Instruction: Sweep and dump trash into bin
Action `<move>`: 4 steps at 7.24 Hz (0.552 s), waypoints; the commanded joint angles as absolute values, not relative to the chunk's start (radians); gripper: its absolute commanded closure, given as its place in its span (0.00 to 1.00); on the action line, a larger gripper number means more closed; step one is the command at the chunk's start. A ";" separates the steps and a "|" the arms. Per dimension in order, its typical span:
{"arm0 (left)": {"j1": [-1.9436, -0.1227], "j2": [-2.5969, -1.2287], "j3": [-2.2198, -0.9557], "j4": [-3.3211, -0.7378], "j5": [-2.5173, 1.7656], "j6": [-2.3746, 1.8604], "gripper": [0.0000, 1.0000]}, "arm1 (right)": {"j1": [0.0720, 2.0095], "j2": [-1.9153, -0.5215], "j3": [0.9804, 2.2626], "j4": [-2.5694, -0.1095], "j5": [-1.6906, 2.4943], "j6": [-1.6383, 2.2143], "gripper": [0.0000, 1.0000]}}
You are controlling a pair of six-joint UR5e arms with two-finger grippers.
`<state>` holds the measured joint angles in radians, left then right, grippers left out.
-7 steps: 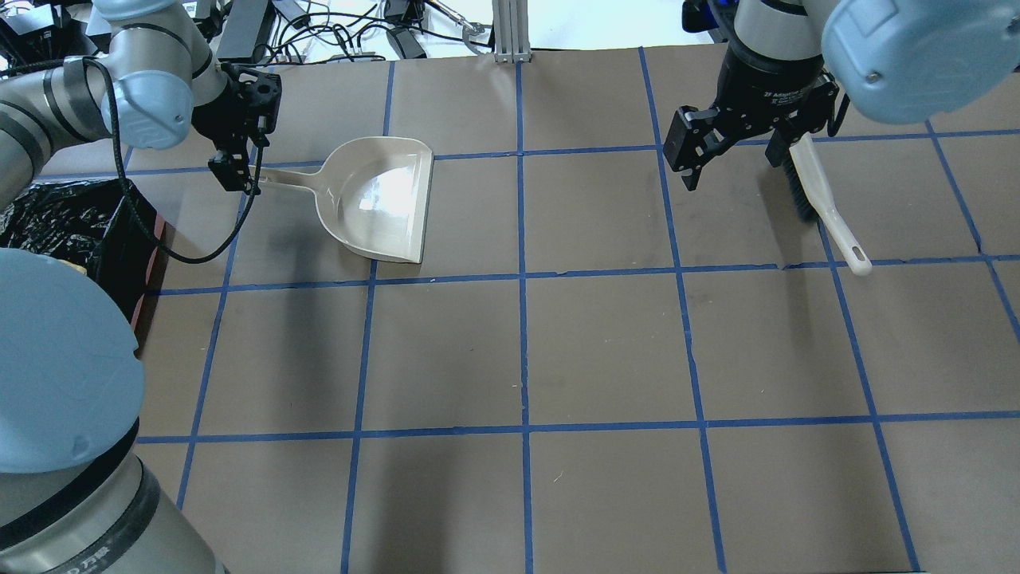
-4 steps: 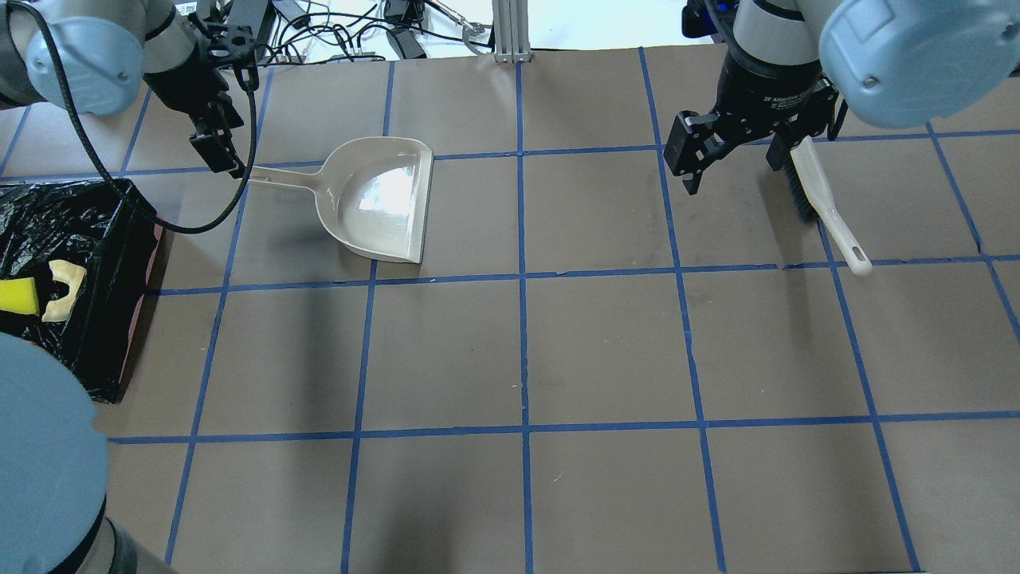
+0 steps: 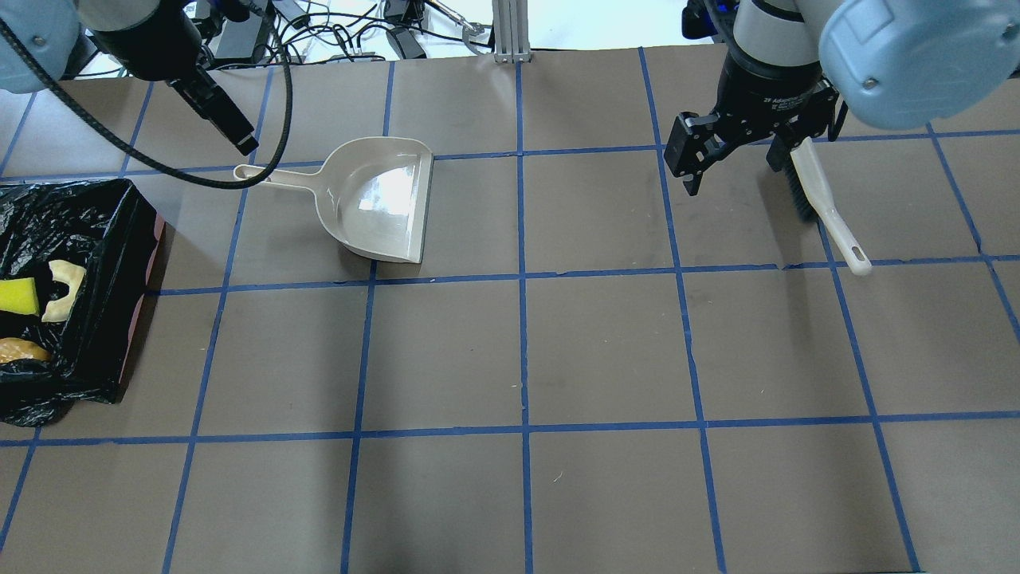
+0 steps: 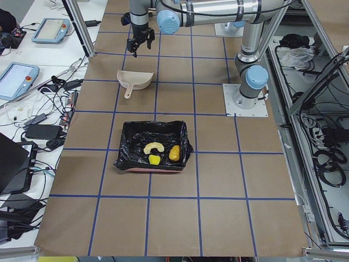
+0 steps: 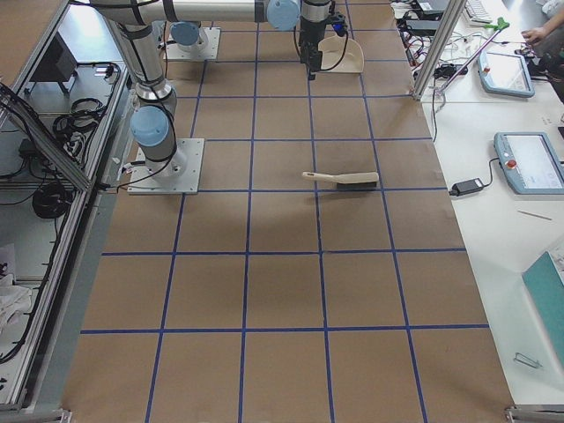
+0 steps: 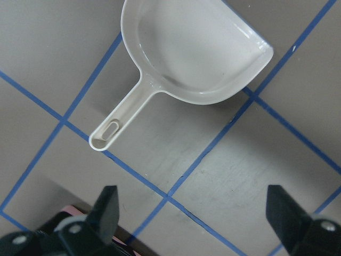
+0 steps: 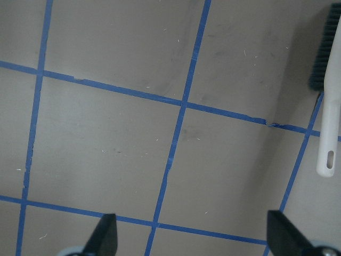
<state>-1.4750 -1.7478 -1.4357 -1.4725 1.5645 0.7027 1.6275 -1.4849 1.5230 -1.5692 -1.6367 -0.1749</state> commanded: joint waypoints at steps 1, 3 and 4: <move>-1.625 -1.720 -1.512 -1.378 1.591 0.176 0.00 | 1.628 -1.483 1.523 -1.569 -1.637 -0.176 0.00; -1.643 -1.680 -1.520 -1.466 1.635 -0.181 0.00 | 1.628 -1.483 1.525 -1.571 -1.638 -0.176 0.00; -1.637 -1.654 -1.520 -1.523 1.652 -0.184 0.00 | 1.628 -1.483 1.525 -1.571 -1.638 -0.176 0.00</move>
